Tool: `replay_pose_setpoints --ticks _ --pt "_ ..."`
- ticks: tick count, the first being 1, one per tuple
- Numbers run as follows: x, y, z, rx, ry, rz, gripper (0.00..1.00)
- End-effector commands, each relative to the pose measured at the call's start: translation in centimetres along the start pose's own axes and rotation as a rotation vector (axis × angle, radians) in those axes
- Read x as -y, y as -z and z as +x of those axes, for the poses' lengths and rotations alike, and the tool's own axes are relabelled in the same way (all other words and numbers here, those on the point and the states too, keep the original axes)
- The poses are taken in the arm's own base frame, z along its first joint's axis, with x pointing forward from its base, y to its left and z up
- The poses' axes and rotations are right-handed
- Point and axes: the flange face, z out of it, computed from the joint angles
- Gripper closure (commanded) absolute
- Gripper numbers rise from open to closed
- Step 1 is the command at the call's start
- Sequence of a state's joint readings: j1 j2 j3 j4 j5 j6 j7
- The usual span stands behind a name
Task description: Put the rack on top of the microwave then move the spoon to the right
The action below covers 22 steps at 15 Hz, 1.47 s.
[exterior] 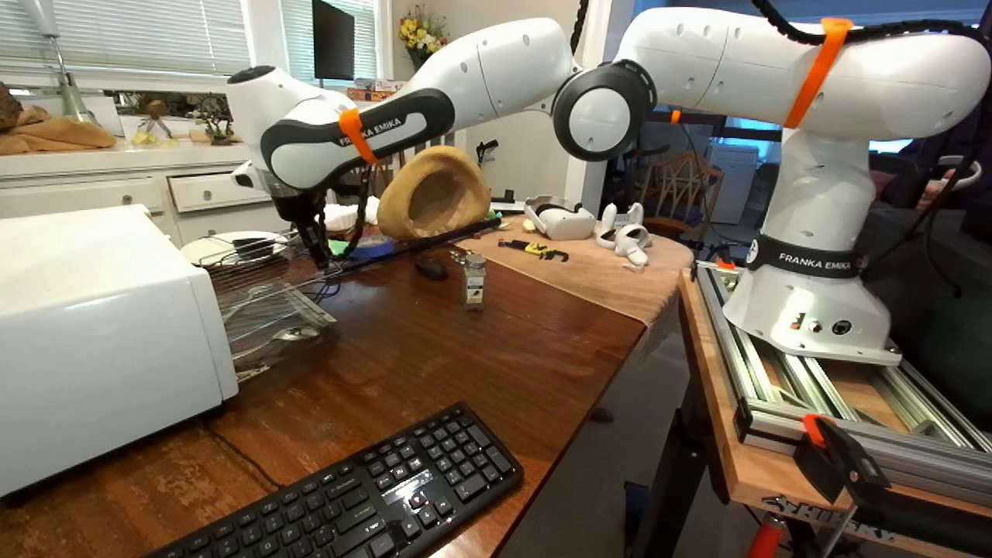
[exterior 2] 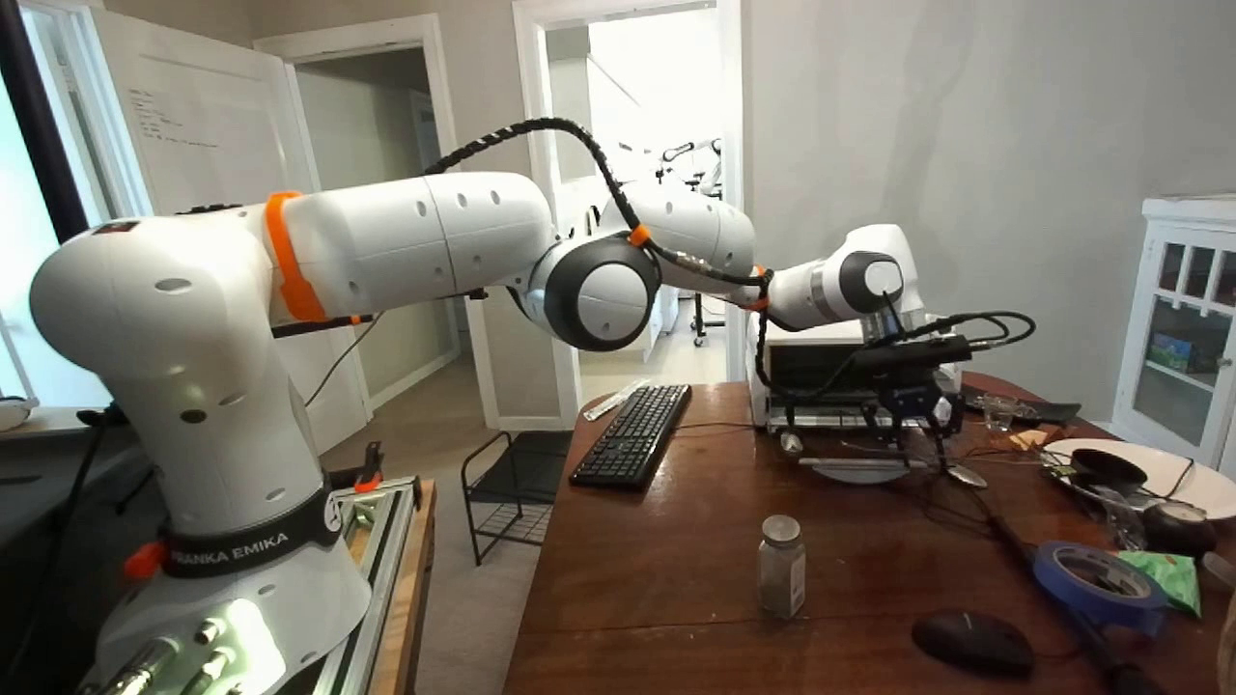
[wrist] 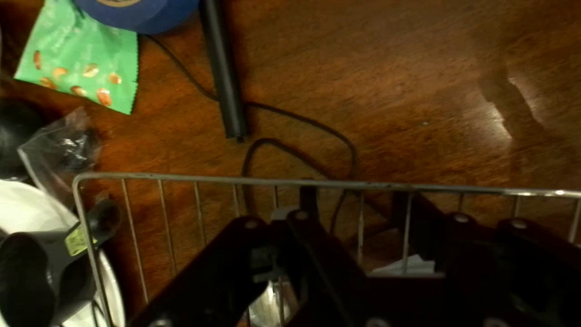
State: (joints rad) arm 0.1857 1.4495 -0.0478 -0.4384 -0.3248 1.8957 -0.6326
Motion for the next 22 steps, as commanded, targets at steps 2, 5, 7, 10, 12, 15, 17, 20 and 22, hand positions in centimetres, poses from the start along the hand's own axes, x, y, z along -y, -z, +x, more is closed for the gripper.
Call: replay_pose_setpoints --ticks 2,5,7,10,12,15,17,20,22 --pt "-3.1 6.2 -1.2 -0.023 -0.037 -0.053 0.79" --pt "-5.3 9.7 -3.3 0.006 -0.039 -0.067 0.79" --pt "-6.4 11.1 -4.9 0.047 -0.038 -0.061 0.79" --pt "-6.9 14.5 -5.7 0.023 0.039 -0.020 0.79" --pt "-6.7 17.1 -5.7 -0.023 0.131 0.012 0.79" --pt "-5.5 21.2 -5.0 -0.109 0.260 0.061 0.79" --pt "-3.6 22.6 -3.2 -0.151 0.279 0.082 0.79" --pt "-0.7 23.3 -0.4 -0.178 0.216 0.092 0.79" --pt "1.4 23.3 1.7 -0.196 0.143 0.085 0.79"
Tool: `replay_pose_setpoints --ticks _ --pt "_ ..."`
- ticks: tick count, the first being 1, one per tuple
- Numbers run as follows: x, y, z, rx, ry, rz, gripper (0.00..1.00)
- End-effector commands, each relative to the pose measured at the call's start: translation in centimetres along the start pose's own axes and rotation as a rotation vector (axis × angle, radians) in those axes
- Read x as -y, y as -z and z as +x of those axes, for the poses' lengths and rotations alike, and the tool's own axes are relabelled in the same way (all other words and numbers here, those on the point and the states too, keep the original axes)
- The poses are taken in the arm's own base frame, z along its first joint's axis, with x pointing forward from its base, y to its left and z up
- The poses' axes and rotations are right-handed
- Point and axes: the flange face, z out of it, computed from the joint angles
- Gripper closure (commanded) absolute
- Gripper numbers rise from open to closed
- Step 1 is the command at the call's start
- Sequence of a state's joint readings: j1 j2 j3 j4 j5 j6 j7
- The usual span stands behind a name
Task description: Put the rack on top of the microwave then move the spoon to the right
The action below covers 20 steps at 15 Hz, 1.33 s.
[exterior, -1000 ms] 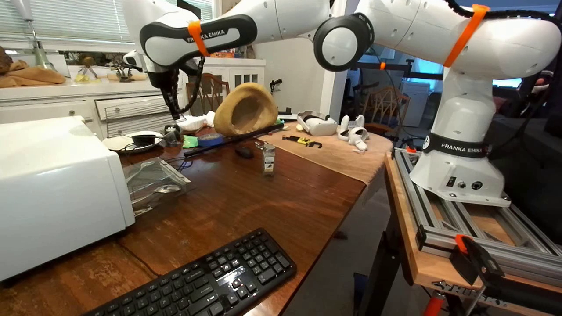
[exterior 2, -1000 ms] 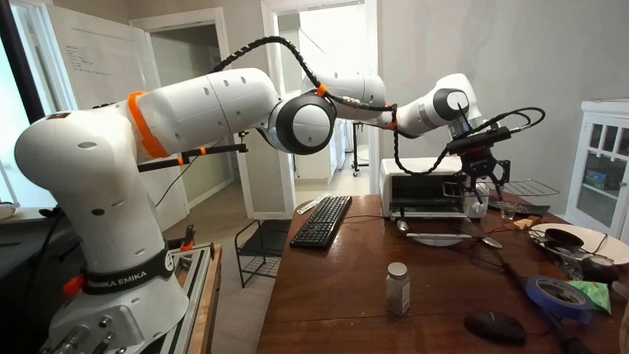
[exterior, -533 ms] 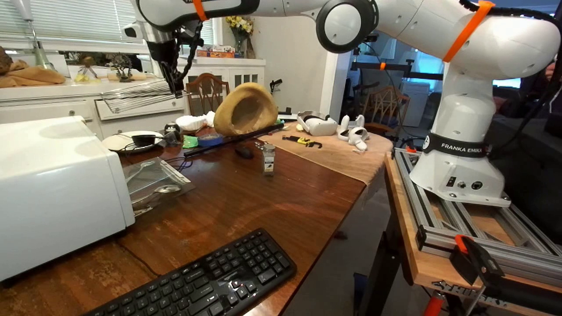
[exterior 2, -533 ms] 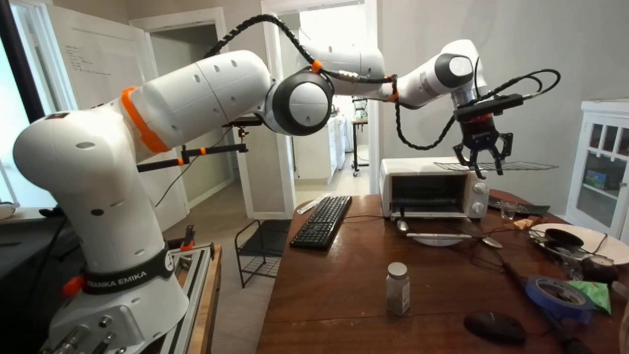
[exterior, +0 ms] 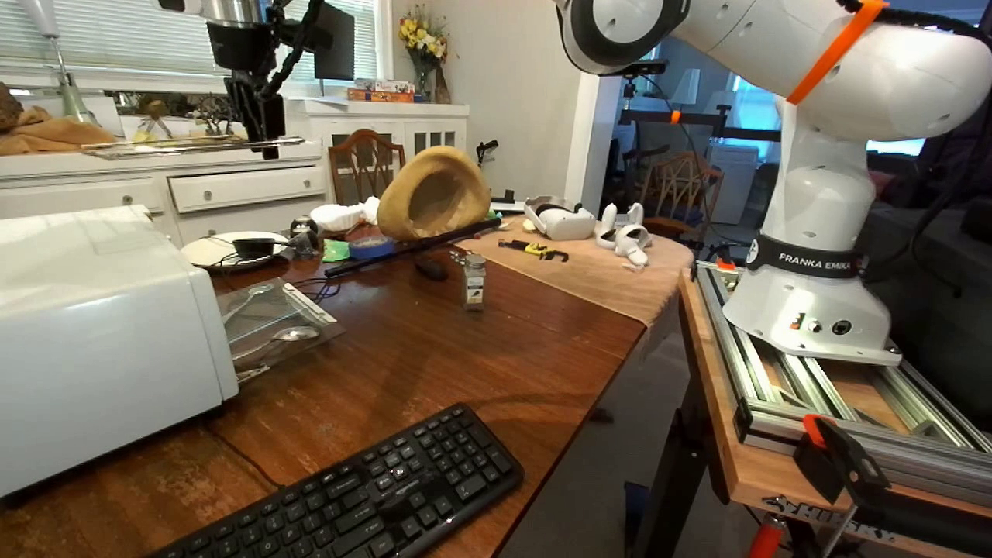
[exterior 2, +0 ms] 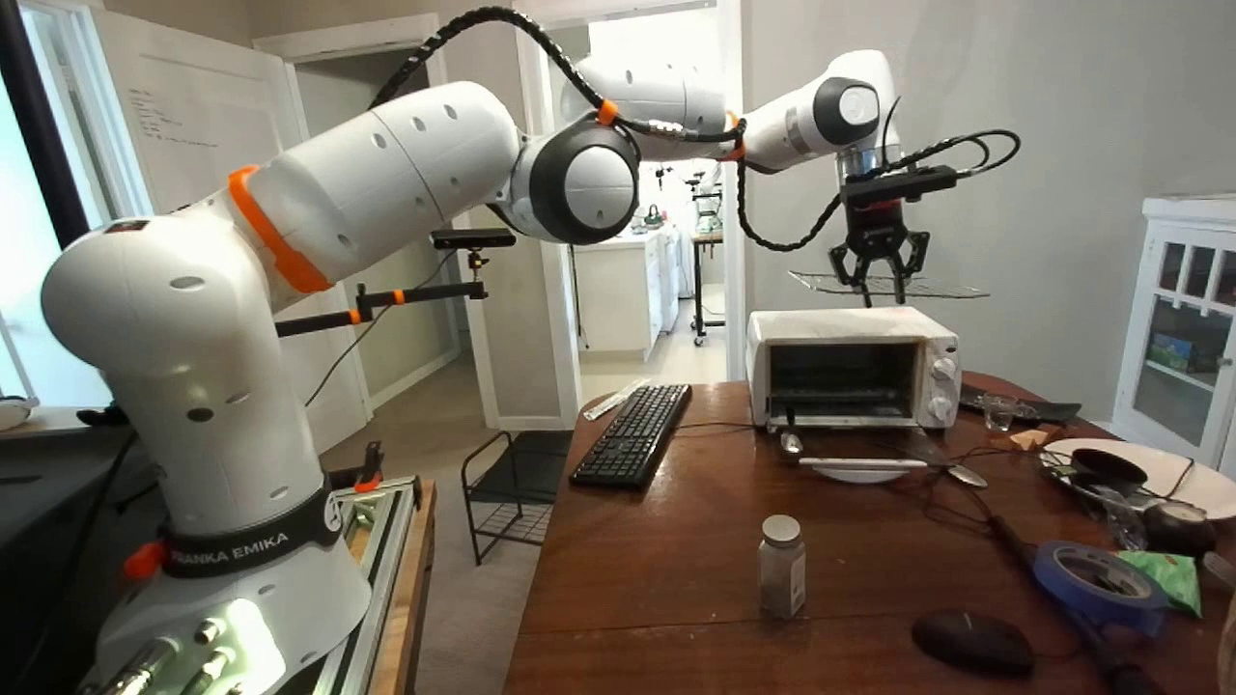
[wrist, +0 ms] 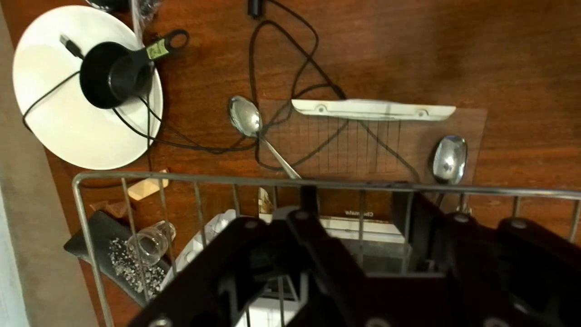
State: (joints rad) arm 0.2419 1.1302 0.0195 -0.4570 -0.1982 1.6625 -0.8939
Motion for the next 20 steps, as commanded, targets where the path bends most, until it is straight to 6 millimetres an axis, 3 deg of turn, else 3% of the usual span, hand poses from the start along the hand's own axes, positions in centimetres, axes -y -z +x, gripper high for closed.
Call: replay_pose_setpoints --ticks 1,5,8,12,20 --pt "2.9 -1.1 3.9 -0.020 -0.097 0.010 0.79" --pt "5.5 -2.7 7.9 -0.014 -0.135 -0.074 0.79" --pt "6.6 -4.0 9.6 -0.008 -0.135 -0.133 0.79" --pt "7.7 -5.8 10.5 0.027 -0.120 -0.142 0.79" --pt "8.2 -6.3 11.1 0.016 -0.111 -0.138 0.79"
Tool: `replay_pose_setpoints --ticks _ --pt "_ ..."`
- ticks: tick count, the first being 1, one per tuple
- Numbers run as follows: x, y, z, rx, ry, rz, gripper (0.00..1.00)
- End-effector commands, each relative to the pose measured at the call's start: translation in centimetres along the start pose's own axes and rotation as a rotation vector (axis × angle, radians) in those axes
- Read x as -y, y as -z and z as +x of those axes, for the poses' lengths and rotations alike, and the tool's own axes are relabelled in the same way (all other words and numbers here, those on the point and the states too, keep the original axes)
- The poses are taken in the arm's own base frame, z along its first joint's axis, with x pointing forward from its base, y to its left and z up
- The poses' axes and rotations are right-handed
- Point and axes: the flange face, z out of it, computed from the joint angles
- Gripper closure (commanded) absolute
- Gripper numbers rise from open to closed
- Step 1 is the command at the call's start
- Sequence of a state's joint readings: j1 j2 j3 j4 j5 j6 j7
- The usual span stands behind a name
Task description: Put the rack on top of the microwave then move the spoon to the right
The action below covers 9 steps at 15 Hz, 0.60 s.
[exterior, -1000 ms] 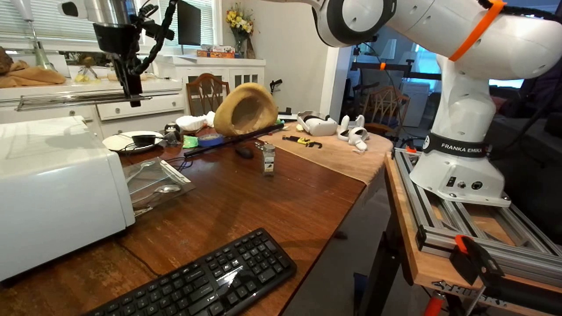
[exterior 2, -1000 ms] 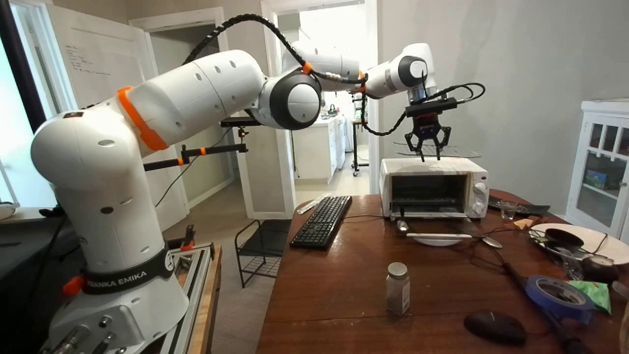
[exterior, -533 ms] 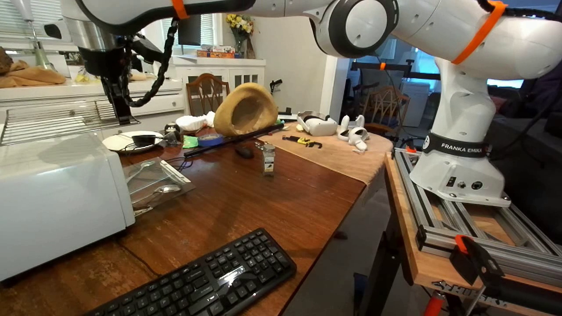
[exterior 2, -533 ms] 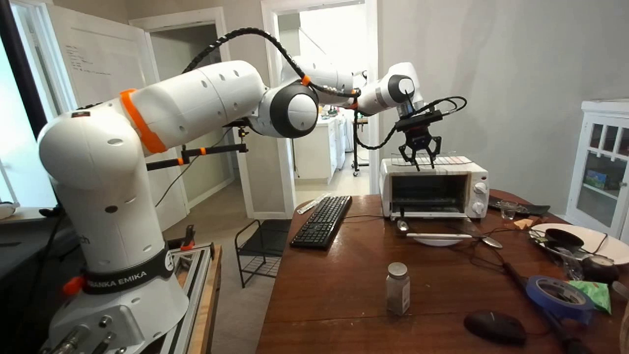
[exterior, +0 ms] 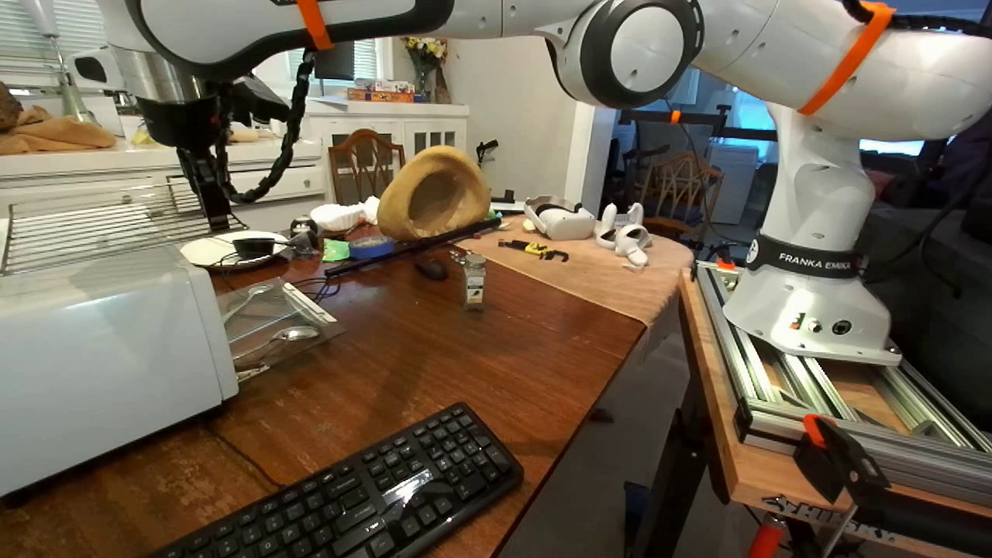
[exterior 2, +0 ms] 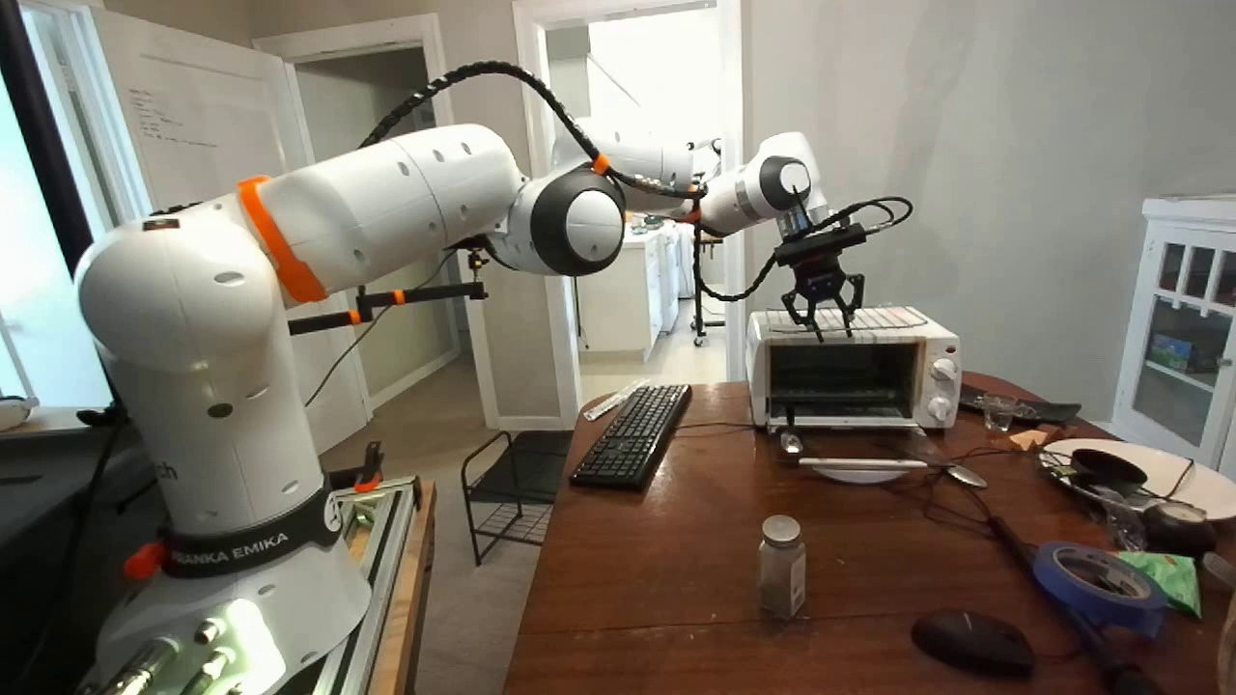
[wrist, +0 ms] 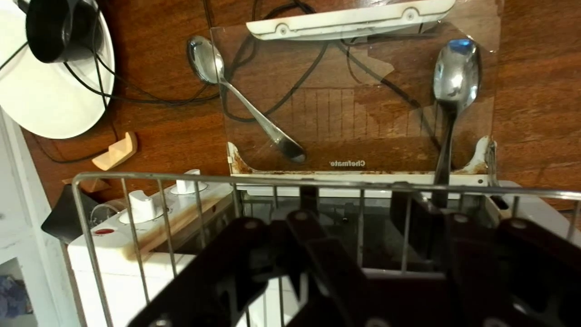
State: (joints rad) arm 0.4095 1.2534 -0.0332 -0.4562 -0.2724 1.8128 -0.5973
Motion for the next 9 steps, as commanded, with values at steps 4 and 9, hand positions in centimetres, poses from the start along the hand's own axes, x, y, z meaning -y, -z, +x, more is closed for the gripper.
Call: replay_pose_setpoints --ticks 4,9 --pt "1.1 -0.6 0.9 -0.005 0.010 -0.008 0.79" --pt "1.8 -1.2 1.3 -0.010 0.012 -0.005 0.79"
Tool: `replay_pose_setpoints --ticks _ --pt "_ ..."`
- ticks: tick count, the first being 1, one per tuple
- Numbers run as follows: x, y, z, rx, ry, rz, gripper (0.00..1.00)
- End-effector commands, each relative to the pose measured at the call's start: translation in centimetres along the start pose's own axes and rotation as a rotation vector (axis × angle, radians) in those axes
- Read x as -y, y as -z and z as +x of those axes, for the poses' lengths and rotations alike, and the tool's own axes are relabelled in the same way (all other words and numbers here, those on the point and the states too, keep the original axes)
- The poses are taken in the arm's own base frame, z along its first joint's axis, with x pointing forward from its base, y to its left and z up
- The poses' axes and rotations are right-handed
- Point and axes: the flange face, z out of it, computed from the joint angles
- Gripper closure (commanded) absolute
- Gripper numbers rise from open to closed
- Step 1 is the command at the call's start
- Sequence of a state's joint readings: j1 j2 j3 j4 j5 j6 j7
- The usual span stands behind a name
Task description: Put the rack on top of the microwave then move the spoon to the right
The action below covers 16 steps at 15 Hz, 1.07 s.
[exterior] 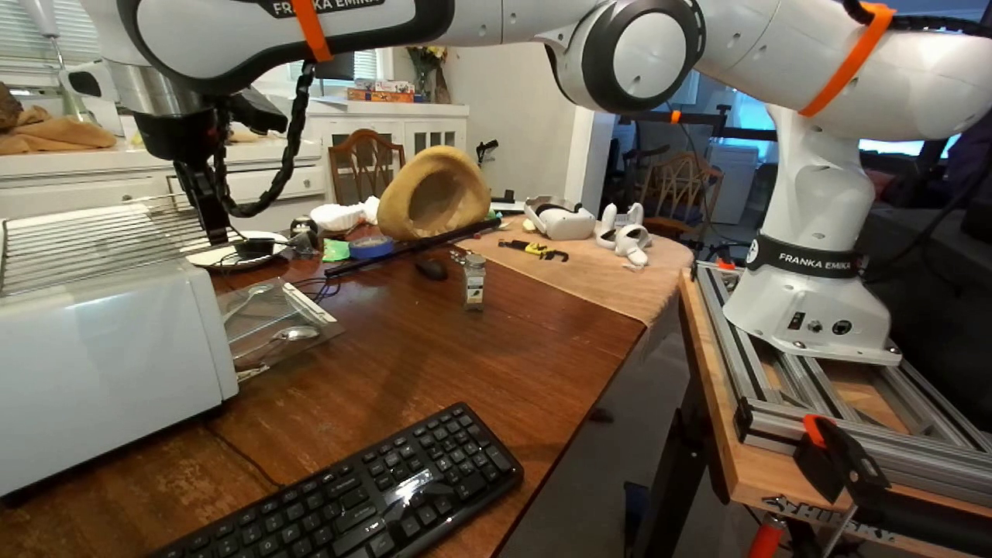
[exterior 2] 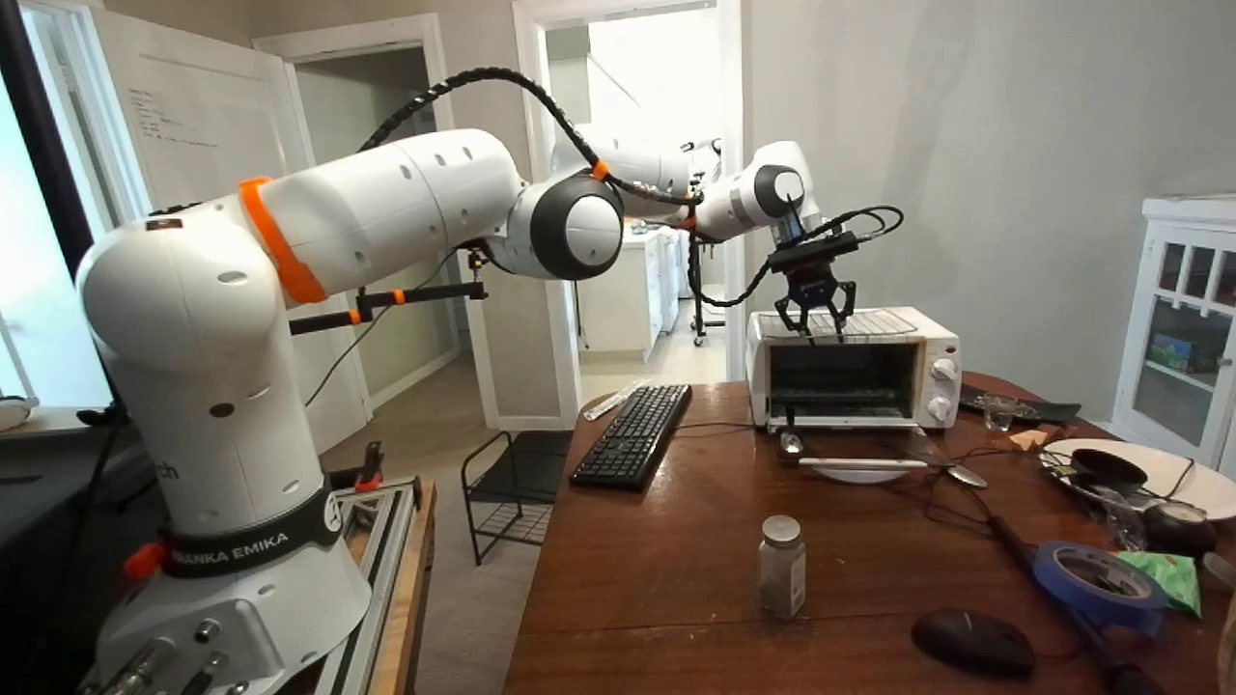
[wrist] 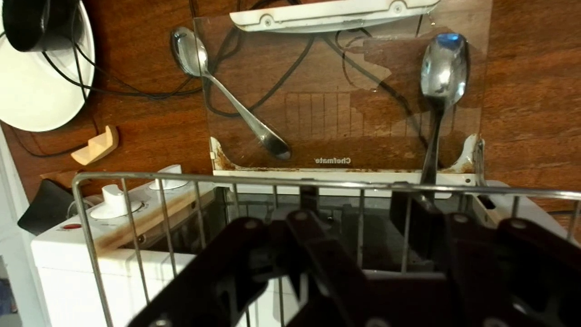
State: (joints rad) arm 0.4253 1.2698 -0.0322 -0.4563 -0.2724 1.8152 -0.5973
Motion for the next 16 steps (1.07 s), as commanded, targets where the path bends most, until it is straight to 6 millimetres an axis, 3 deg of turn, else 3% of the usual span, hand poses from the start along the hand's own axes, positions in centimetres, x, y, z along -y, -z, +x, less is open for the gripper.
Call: replay_pose_setpoints --ticks 1,14,15,16 --pt "0.39 -0.42 0.52 -0.015 -0.010 -0.013 0.79" --pt "1.22 -0.42 1.07 -0.011 -0.039 -0.012 0.79" --pt "1.27 -0.43 1.09 -0.009 -0.041 -0.012 0.41" --pt "1.28 -0.41 1.09 -0.008 -0.043 -0.014 0.28"
